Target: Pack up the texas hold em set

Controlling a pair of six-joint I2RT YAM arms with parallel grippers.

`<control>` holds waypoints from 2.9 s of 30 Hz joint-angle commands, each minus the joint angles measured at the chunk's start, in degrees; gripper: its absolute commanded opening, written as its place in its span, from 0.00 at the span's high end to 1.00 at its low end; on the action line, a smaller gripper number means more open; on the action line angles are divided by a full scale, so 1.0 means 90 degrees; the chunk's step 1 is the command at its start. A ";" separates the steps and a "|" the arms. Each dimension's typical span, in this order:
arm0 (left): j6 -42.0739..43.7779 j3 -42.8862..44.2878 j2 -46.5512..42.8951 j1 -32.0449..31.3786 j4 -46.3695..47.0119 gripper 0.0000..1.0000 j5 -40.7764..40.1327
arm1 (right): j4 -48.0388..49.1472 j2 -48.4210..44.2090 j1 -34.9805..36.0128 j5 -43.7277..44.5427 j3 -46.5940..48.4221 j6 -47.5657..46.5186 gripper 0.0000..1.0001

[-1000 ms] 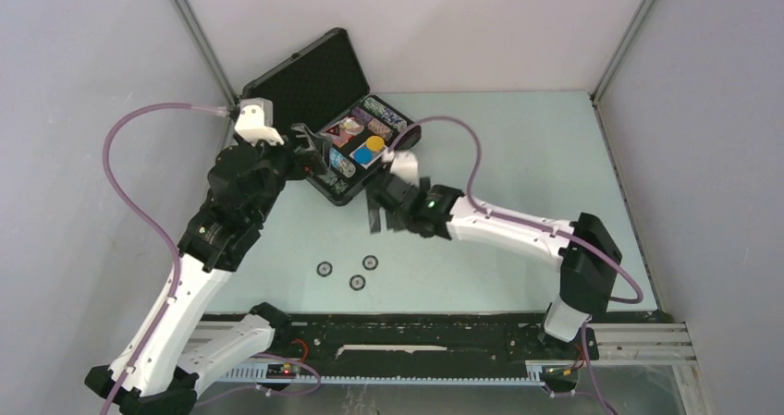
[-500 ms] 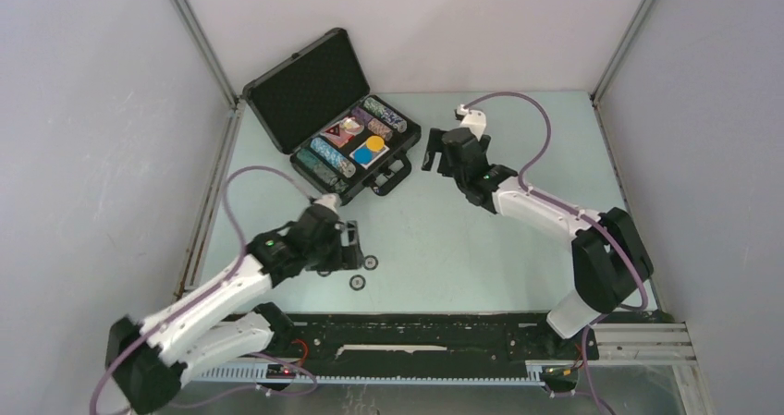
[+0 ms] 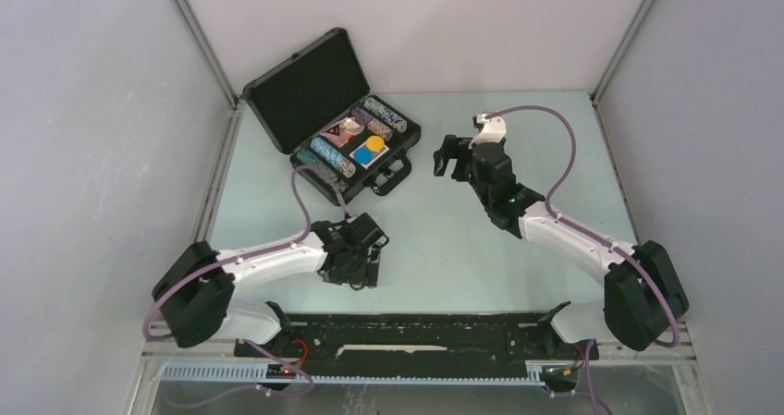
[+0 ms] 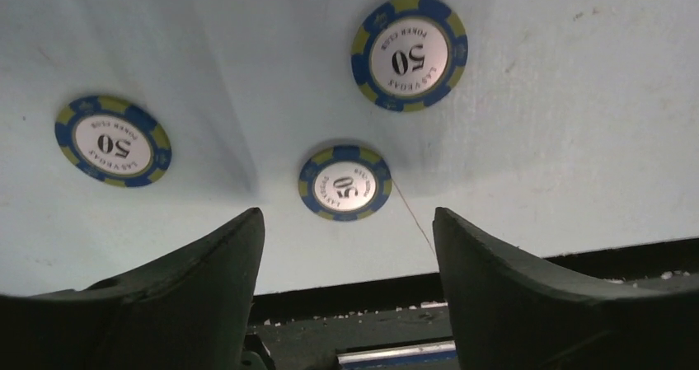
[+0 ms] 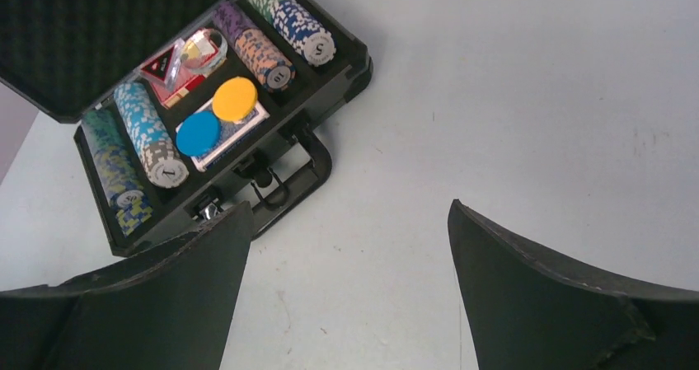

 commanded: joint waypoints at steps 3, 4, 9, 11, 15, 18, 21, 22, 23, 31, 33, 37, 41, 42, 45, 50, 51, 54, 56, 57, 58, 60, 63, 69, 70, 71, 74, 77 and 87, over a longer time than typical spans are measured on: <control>0.0126 0.0444 0.0590 -0.0026 0.0377 0.24 -0.0237 | 0.0382 -0.0339 -0.0198 -0.0090 -0.0191 -0.0178 0.03; 0.0136 0.0460 0.0626 -0.0026 0.0387 0.27 -0.0268 | 0.0426 -0.0427 -0.0203 -0.0062 -0.0258 -0.0187 0.03; 0.0067 0.0451 0.0792 -0.0121 0.0199 0.37 -0.0418 | 0.0635 -0.0793 -0.0236 -0.0047 -0.0579 -0.0244 0.03; -0.0009 0.0420 0.0828 -0.0205 0.0144 0.41 -0.0451 | 0.0614 -0.0832 -0.0275 -0.0051 -0.0609 -0.0222 0.03; -0.0046 0.0505 0.1016 -0.0326 0.0047 0.46 -0.0631 | 0.0592 -0.0822 -0.0318 -0.0139 -0.0608 -0.0109 0.03; -0.0046 0.0572 0.1112 -0.0361 0.0023 0.51 -0.0630 | 0.0612 -0.0810 -0.0314 -0.0208 -0.0608 -0.0102 0.04; -0.0010 0.0609 0.1045 -0.0375 -0.0072 0.55 -0.0692 | 0.0608 -0.0788 -0.0320 -0.0224 -0.0611 -0.0095 0.03; 0.0013 0.0642 0.1003 -0.0375 -0.0144 0.57 -0.0745 | 0.0609 -0.0785 -0.0329 -0.0242 -0.0606 -0.0097 0.03; 0.0042 0.0701 0.0942 -0.0375 -0.0215 0.58 -0.0812 | 0.0608 -0.0788 -0.0328 -0.0261 -0.0605 -0.0096 0.03; 0.0271 0.1369 0.0598 -0.0375 -0.0651 0.65 -0.1154 | 0.0461 -0.0844 -0.0432 -0.0529 -0.0606 -0.0064 0.01; 0.0314 0.1486 0.0572 -0.0376 -0.0694 0.66 -0.1190 | 0.0443 -0.0839 -0.0481 -0.0618 -0.0611 -0.0040 0.00; 0.0290 0.1497 0.0529 -0.0365 -0.0762 0.59 -0.1143 | 0.0423 -0.0836 -0.0534 -0.0724 -0.0611 -0.0007 0.00; 0.0154 0.1224 0.0482 -0.0340 -0.0610 0.45 -0.0961 | 0.0482 -0.0860 -0.0553 -0.0809 -0.0653 -0.0009 0.00; 0.0142 0.1158 0.0487 -0.0330 -0.0554 0.43 -0.0904 | 0.0503 -0.0884 -0.0555 -0.0833 -0.0674 0.0004 0.00; 0.0125 0.1050 0.0550 -0.0298 -0.0401 0.39 -0.0772 | 0.0565 -0.0938 -0.0555 -0.0863 -0.0730 -0.0009 0.00; 0.0149 0.0828 0.0701 -0.0229 -0.0273 0.39 -0.0617 | 0.0562 -0.0951 -0.0573 -0.0894 -0.0742 -0.0023 0.00; 0.0136 0.0756 0.0679 -0.0199 -0.0236 0.38 -0.0556 | 0.0560 -0.0958 -0.0574 -0.0891 -0.0744 -0.0028 0.00; 0.0084 0.0566 0.0578 -0.0166 -0.0172 0.34 -0.0467 | 0.0595 -0.0973 -0.0577 -0.0883 -0.0776 -0.0009 0.00; 0.0040 0.0473 0.0575 -0.0153 -0.0154 0.34 -0.0415 | 0.0608 -0.0971 -0.0582 -0.0907 -0.0778 0.0004 0.00; 0.0026 0.0413 0.0600 -0.0154 -0.0116 0.34 -0.0361 | 0.0617 -0.0963 -0.0584 -0.0921 -0.0777 0.0008 0.00; 0.0025 0.0366 0.0629 -0.0152 -0.0079 0.34 -0.0321 | 0.0626 -0.0961 -0.0581 -0.0934 -0.0777 0.0010 0.00; 0.0039 0.0321 0.0685 -0.0151 0.0001 0.35 -0.0330 | 0.0637 -0.0952 -0.0584 -0.0951 -0.0777 0.0015 0.00; 0.0118 0.0365 0.0774 -0.0128 0.0174 0.39 -0.0329 | 0.0637 -0.0957 -0.0584 -0.0952 -0.0782 0.0034 0.00; 0.0203 0.0287 0.0888 -0.0064 0.0267 0.39 -0.0362 | 0.0665 -0.0951 -0.0584 -0.0959 -0.0803 0.0039 0.00; 0.0207 0.0257 0.0872 -0.0021 0.0285 0.39 -0.0340 | 0.0674 -0.0954 -0.0583 -0.0959 -0.0806 0.0049 0.00; 0.0208 0.0237 0.0878 0.0015 0.0295 0.39 -0.0335 | 0.0690 -0.0960 -0.0584 -0.0970 -0.0815 0.0049 0.00; 0.0237 0.0190 0.0868 0.0068 0.0334 0.38 -0.0291 | 0.0706 -0.0954 -0.0593 -0.0980 -0.0826 0.0061 0.00; 0.0237 0.0174 0.0899 0.0077 0.0390 0.40 -0.0214 | 0.0723 -0.0934 -0.0589 -0.1002 -0.0828 0.0064 0.00; 0.0266 0.0274 0.0973 0.0060 0.0074 0.47 -0.0514 | 0.0725 -0.0932 -0.0604 -0.1001 -0.0825 0.0105 0.01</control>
